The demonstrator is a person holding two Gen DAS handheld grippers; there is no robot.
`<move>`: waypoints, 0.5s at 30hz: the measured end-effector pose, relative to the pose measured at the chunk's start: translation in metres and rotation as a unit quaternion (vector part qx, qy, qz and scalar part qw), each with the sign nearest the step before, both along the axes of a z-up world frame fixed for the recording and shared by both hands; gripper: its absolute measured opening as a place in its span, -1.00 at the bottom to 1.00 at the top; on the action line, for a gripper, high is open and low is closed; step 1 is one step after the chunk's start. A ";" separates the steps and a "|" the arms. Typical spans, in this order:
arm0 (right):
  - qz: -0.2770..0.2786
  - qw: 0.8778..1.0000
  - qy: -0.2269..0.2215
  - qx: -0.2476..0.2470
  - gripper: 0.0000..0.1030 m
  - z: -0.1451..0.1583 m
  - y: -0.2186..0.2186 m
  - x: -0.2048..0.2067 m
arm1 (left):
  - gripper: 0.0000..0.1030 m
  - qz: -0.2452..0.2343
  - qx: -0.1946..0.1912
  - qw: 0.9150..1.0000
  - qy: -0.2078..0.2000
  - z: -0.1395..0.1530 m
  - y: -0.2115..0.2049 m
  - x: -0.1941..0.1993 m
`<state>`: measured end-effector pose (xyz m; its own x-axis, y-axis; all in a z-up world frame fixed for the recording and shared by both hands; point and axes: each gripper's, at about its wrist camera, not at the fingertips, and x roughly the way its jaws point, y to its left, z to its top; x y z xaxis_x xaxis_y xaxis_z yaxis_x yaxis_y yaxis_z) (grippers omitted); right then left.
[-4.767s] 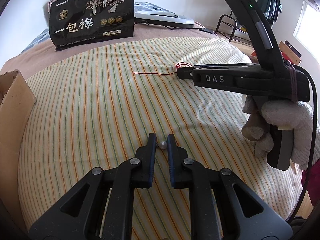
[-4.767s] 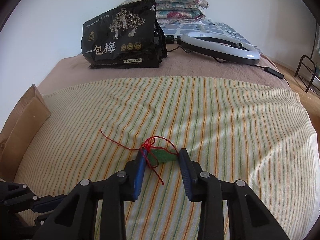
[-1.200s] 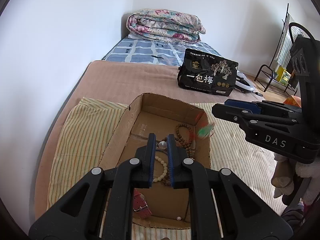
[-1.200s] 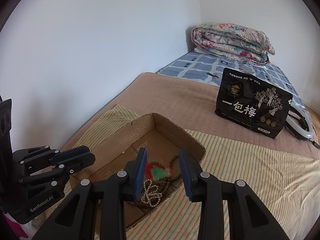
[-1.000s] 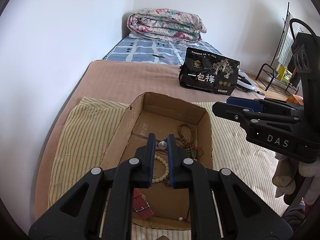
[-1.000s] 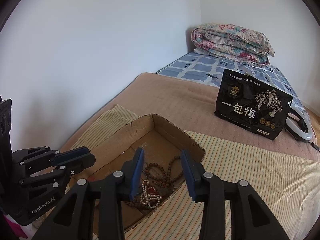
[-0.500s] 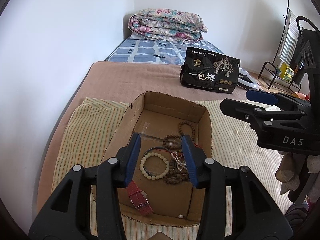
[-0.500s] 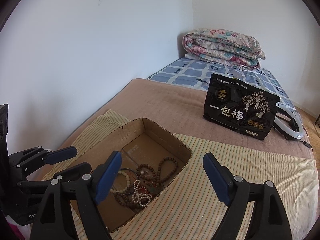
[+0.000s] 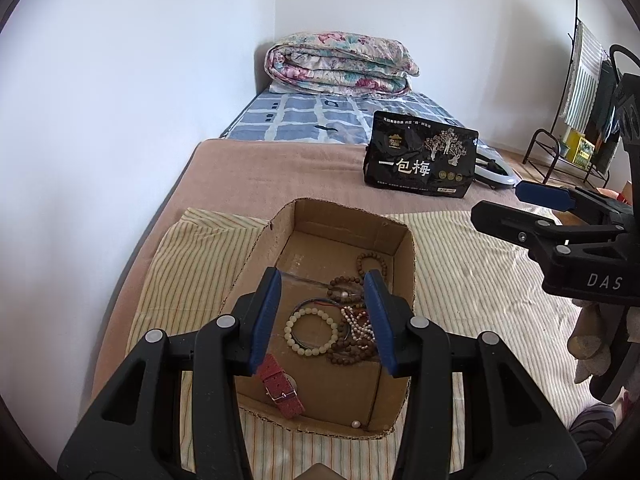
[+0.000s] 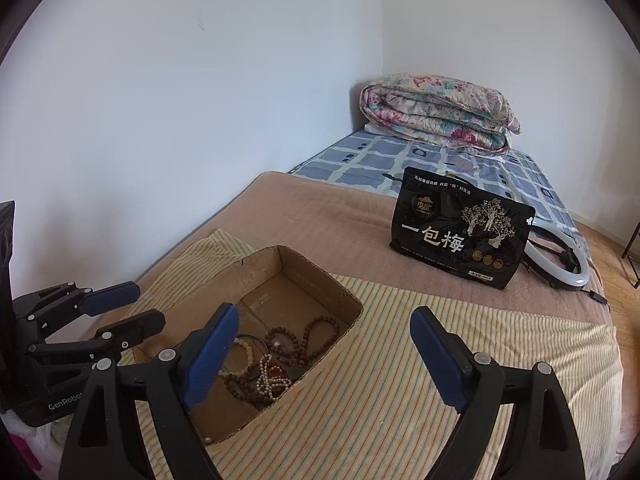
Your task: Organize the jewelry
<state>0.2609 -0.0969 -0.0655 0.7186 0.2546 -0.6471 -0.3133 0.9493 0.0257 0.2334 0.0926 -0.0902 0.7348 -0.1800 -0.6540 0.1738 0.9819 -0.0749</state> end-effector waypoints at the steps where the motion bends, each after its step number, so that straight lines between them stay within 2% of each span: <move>1: -0.001 1.000 -0.002 -0.001 0.76 0.001 -0.002 -0.003 | -0.15 0.001 0.001 1.000 -0.002 0.002 0.000 -0.002; 6: -0.008 1.000 -0.009 0.000 0.84 0.007 -0.013 -0.013 | -0.14 0.005 0.006 1.000 -0.015 0.014 -0.002 -0.014; 9: -0.014 1.000 -0.014 0.001 0.92 0.011 -0.020 -0.022 | 0.15 0.011 0.009 0.999 -0.030 0.023 -0.002 -0.023; 14: -0.025 0.999 -0.026 -0.007 1.00 0.016 -0.031 -0.034 | 0.21 0.017 0.016 0.998 -0.051 0.037 -0.006 -0.039; 15: -0.026 0.999 -0.028 -0.008 1.00 0.017 -0.033 -0.035 | 0.29 0.018 0.017 0.998 -0.052 0.039 -0.007 -0.042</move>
<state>0.2256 -0.1299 -0.0482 0.7656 0.2058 -0.6096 -0.2644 0.9644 -0.0065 0.1916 0.0861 -0.0508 0.8047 -0.1310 -0.5791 0.1428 0.9894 -0.0253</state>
